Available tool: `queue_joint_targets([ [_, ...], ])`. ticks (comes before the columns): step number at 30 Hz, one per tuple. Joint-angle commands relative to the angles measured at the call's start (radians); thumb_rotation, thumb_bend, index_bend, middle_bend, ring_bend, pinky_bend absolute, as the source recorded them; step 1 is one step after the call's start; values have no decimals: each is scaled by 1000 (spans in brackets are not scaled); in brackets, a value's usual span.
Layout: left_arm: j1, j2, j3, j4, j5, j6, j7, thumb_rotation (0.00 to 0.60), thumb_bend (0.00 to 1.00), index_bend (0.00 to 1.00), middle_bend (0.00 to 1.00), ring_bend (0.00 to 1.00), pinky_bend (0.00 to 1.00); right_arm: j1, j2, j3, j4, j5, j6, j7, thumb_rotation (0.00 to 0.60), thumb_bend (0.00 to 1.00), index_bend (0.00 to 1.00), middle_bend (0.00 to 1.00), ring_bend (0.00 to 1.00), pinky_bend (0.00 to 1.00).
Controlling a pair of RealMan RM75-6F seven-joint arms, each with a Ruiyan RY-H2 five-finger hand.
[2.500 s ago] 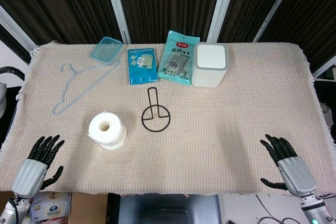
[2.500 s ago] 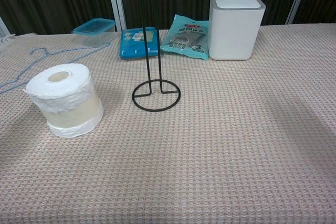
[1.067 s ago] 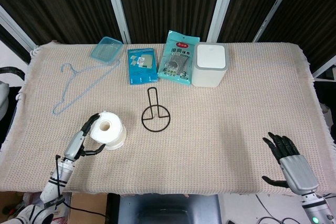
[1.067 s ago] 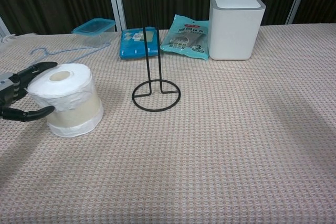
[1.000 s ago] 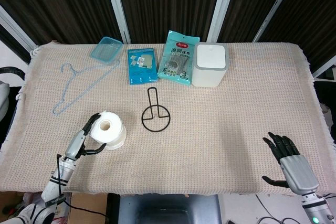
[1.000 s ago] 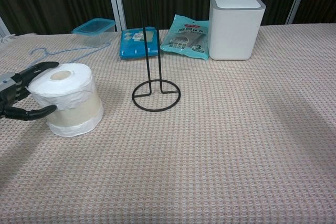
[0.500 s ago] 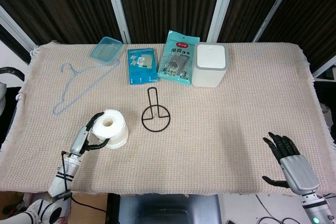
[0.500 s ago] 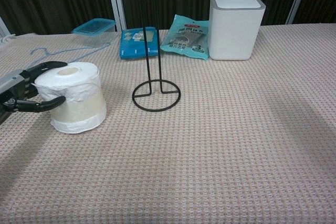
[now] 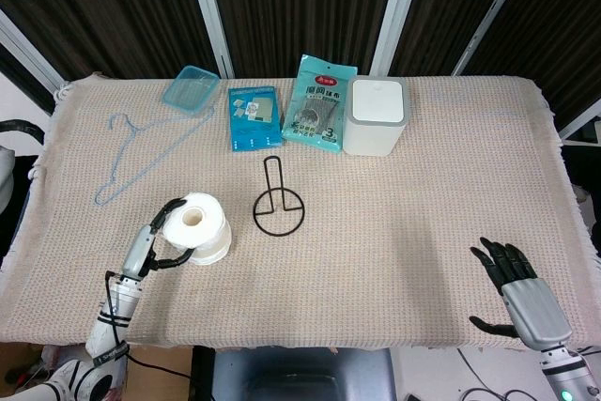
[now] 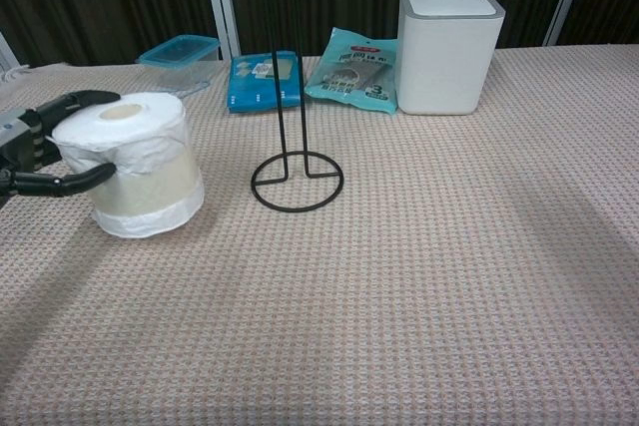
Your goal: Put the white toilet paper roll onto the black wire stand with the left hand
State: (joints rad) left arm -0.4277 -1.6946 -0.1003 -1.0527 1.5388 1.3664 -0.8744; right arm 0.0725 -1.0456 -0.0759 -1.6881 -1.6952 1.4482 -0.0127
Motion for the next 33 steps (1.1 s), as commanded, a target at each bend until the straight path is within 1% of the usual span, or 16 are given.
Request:
queue_joint_targets([
  [1,12,34,-33,-74,28,95,26,600,443,448,467,478,727,-1,3,-2,0,-4,2,4,600,136,0,0,0,0],
  [4,10,78,-68,-160,38,149,45,600,445,448,467,478,728,-2,6,-4,0,-9,6,11,600,137,0,0,0,0],
  [6,5,108,-89,-216,41,167,59,600,443,447,465,478,728,-2,8,-4,0,-11,8,15,600,136,0,0,0,0],
  [9,2,124,-100,-247,41,171,73,600,443,445,459,478,728,-2,9,-5,0,-11,8,17,600,137,0,0,0,0],
  [10,-7,144,-119,-284,43,178,86,600,442,444,456,478,729,-2,10,-5,0,-12,8,19,600,137,0,0,0,0],
  [11,-35,178,-169,-371,42,181,85,600,442,442,452,478,729,-2,12,-6,-1,-15,9,23,600,137,0,0,0,0],
  [12,-59,214,-208,-449,18,147,96,600,441,441,451,478,729,-2,14,-7,-2,-17,13,29,600,137,0,0,0,0],
  [14,-94,262,-261,-562,-43,79,149,600,442,441,451,478,729,-5,19,-6,-1,-20,20,38,600,136,0,0,0,0],
  [16,-133,277,-310,-620,-104,25,201,600,442,441,450,478,729,-7,22,-7,0,-22,27,47,600,136,0,0,0,0],
  [20,-209,272,-391,-671,-195,-45,278,600,442,439,448,478,729,-7,31,-4,0,-18,30,65,600,137,0,0,0,0],
  [23,-253,265,-428,-694,-246,-80,327,600,443,439,445,478,728,-8,36,1,1,-10,35,75,600,136,0,0,0,0],
  [27,-298,234,-441,-690,-294,-108,384,600,442,439,445,478,729,-7,41,6,2,-1,35,87,600,136,0,0,0,0],
  [33,-343,175,-425,-632,-323,-128,439,600,442,439,444,478,728,0,44,15,4,21,19,97,600,137,0,0,0,0],
])
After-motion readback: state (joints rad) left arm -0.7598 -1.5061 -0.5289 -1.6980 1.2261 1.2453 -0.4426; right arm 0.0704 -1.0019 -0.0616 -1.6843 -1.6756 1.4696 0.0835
